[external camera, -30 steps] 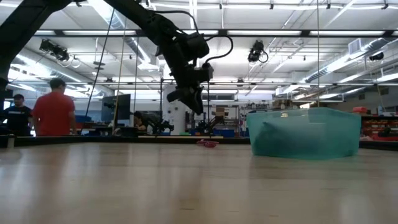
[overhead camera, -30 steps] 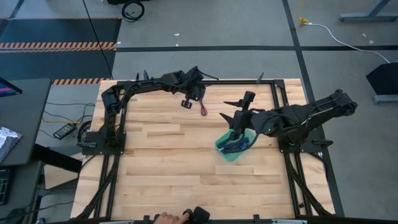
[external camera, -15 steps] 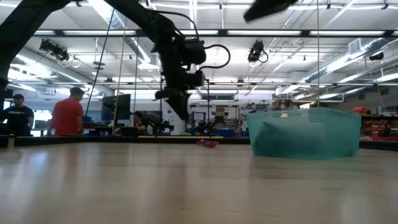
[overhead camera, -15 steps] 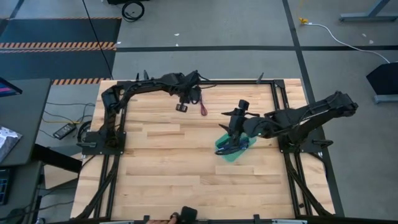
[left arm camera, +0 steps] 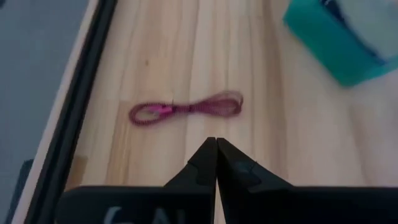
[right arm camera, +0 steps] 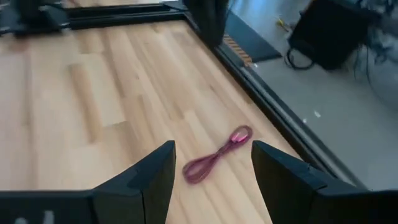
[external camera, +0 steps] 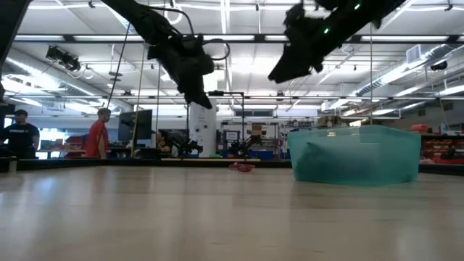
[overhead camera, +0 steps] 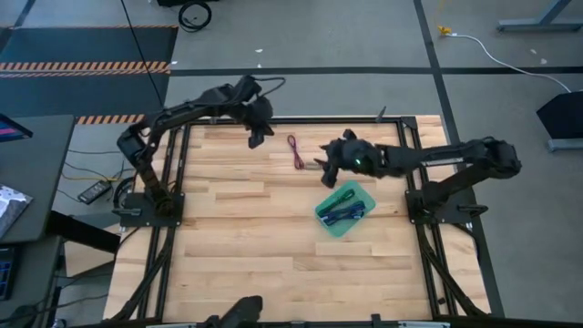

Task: Pick and place USB-C Cables
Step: Put the pink charger cable into the green bin

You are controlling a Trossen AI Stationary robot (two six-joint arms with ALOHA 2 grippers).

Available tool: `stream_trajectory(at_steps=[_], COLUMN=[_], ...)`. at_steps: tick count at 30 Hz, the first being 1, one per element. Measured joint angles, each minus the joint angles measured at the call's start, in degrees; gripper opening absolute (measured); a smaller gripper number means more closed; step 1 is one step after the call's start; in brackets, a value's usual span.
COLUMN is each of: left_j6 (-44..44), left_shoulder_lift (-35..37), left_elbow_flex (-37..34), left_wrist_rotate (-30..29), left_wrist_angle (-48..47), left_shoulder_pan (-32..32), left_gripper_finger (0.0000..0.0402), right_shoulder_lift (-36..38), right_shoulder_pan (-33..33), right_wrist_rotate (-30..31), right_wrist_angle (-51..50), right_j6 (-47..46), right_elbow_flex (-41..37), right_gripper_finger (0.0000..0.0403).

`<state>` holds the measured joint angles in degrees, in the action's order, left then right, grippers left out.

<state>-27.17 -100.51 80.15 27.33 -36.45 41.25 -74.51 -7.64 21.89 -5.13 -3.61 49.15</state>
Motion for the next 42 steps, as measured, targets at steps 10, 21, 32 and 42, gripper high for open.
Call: stream_trajectory(at_steps=[10, 21, 32, 42], left_j6=[5.72, 11.56, 11.61, 14.57], left_shoulder_lift=[6.65, 12.29, 12.88, 12.88], left_elbow_flex=[-12.77, -24.60, -31.25, -35.74], left_wrist_rotate=[3.36, 4.21, 4.93, 5.56], left_wrist_angle=[12.00, 23.89, 29.49, 38.00], left_shoulder_pan=[3.34, 4.44, 3.73, 1.38], left_gripper_finger=[0.0008, 0.0008, 0.0009, 0.0013], right_shoulder_lift=[-19.68, -36.44, -41.84, -44.43], right_shoulder_pan=[-8.70, -12.25, -14.29, -14.74], right_wrist_rotate=[-10.16, -11.29, -12.17, -13.39], right_wrist_angle=[0.11, -13.82, -18.04, -17.24], right_j6=[-0.73, -1.12, -3.22, -6.71], right_elbow_flex=[9.28, 26.53, 31.75, 31.80], right_gripper_finger=[0.0217, 0.0217, 0.0216, 0.0216])
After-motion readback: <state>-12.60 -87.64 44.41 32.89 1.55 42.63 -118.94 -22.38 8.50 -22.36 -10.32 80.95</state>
